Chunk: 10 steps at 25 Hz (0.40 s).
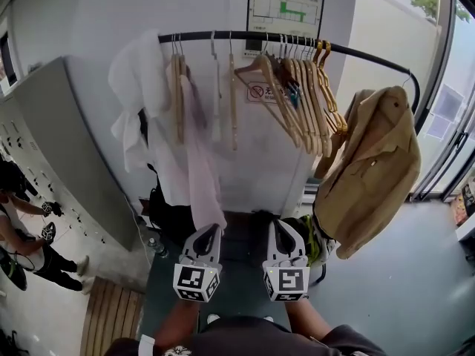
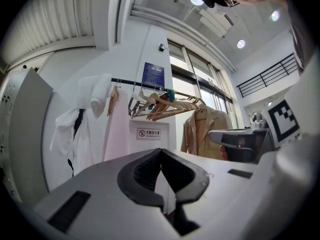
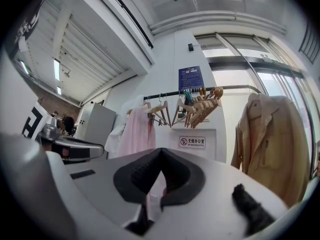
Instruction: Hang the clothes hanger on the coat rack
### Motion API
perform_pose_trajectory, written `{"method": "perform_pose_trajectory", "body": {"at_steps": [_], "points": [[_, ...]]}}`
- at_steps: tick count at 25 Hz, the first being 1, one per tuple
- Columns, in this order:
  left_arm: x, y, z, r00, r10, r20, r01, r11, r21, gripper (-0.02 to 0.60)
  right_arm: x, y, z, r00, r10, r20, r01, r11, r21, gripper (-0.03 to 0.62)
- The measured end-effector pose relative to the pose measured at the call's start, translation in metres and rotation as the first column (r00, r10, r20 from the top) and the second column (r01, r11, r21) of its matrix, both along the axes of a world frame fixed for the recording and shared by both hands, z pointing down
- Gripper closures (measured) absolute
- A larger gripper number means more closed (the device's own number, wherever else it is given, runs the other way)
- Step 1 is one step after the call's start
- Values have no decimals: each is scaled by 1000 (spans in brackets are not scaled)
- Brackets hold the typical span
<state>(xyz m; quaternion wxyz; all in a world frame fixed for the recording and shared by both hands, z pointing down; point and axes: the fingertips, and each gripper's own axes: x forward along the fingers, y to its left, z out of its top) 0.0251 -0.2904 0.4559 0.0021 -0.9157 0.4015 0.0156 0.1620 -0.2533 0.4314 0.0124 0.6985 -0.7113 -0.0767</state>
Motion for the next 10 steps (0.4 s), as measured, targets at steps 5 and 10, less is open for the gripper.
{"method": "perform_pose_trajectory", "body": {"at_steps": [5, 10], "points": [[5, 1, 3, 1000, 4, 4, -4, 1000, -6, 572, 4, -1, 8, 1000, 5, 0, -5, 1000, -21, 579], [9, -1, 6, 1000, 8, 11, -8, 1000, -6, 572, 7, -6, 13, 1000, 7, -2, -7, 999, -34, 579]]}}
